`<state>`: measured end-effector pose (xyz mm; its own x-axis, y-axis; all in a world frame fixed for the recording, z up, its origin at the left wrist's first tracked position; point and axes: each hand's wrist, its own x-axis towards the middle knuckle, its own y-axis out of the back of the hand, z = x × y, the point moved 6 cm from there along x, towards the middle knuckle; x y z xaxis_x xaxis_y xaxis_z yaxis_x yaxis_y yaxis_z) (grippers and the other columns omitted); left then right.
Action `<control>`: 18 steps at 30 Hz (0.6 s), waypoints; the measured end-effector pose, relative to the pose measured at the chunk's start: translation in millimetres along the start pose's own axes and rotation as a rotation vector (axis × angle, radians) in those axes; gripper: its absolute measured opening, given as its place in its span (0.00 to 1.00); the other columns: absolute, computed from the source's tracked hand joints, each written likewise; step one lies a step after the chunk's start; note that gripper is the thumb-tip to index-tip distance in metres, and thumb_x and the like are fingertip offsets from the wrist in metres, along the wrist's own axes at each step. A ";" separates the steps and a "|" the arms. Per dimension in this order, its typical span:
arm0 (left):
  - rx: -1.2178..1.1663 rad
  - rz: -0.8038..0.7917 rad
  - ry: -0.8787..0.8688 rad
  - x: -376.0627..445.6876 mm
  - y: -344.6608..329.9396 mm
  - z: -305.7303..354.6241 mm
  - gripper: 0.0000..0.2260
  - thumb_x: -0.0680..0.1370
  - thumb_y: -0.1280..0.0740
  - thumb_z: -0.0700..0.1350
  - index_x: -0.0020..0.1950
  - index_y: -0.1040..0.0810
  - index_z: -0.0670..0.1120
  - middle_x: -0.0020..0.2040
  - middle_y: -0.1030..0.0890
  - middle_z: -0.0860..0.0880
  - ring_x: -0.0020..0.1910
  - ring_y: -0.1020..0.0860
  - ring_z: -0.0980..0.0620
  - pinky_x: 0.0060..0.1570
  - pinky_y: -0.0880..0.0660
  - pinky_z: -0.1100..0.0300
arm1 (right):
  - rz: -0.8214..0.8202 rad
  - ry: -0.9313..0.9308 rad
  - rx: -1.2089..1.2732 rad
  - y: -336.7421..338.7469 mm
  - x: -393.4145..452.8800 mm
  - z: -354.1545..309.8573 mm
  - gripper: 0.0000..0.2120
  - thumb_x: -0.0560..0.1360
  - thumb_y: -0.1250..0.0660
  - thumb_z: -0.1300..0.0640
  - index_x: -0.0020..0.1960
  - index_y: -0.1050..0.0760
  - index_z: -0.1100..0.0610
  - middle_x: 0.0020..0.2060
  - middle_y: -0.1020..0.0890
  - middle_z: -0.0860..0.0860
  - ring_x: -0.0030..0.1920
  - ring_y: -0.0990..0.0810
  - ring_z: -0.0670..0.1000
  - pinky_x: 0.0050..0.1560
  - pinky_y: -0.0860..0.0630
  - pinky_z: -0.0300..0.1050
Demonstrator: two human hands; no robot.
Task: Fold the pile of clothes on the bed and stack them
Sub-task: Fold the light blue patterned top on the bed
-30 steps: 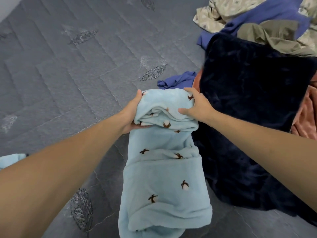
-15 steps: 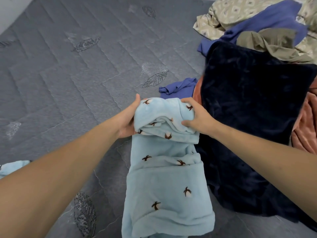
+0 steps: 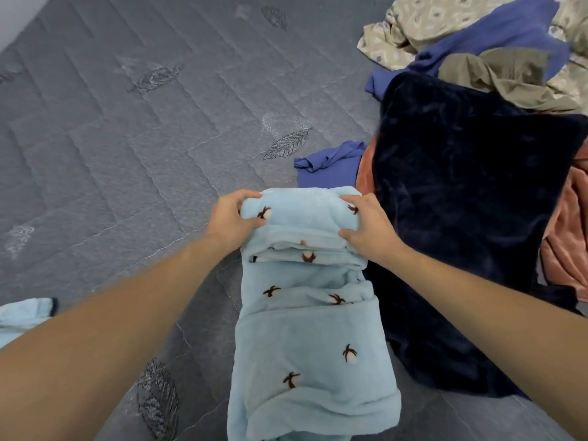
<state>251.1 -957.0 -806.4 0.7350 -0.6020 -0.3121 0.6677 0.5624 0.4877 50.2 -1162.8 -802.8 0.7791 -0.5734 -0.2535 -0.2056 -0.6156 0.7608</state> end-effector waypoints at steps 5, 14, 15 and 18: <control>0.748 0.147 -0.571 -19.9 -14.2 50.6 0.29 0.73 0.35 0.39 0.75 0.27 0.51 0.68 0.28 0.42 0.65 0.29 0.39 0.59 0.27 0.43 | 0.160 0.329 -0.521 -4.4 -5.3 -40.3 0.41 0.68 0.32 0.57 0.80 0.38 0.58 0.80 0.41 0.60 0.78 0.40 0.63 0.74 0.37 0.59; 0.807 -0.151 -0.500 -14.6 -48.1 3.3 0.32 0.82 0.51 0.69 0.85 0.50 0.63 0.86 0.55 0.43 0.85 0.54 0.39 0.81 0.50 0.38 | -0.104 0.231 -0.509 -40.5 12.2 4.4 0.36 0.85 0.54 0.37 0.85 0.60 0.53 0.85 0.60 0.53 0.84 0.63 0.53 0.83 0.58 0.57; 0.762 -0.149 -0.440 -7.4 -45.0 1.2 0.36 0.79 0.48 0.73 0.85 0.53 0.63 0.86 0.54 0.41 0.84 0.52 0.39 0.81 0.48 0.38 | -0.108 0.240 -0.492 -39.7 16.1 5.3 0.38 0.84 0.52 0.36 0.85 0.60 0.54 0.85 0.59 0.55 0.84 0.63 0.55 0.83 0.57 0.57; 0.471 -0.185 -0.096 17.5 -30.7 -10.9 0.54 0.66 0.29 0.77 0.84 0.53 0.62 0.83 0.41 0.43 0.82 0.44 0.40 0.77 0.39 0.39 | -0.152 0.171 -0.387 -28.8 28.0 5.4 0.46 0.80 0.40 0.32 0.86 0.59 0.51 0.85 0.58 0.54 0.84 0.61 0.56 0.83 0.56 0.55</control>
<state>244.7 -978.6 -835.8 0.5803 -0.7293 -0.3625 0.6440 0.1384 0.7524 74.8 -1164.0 -835.1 0.8767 -0.3745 -0.3019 0.1301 -0.4196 0.8983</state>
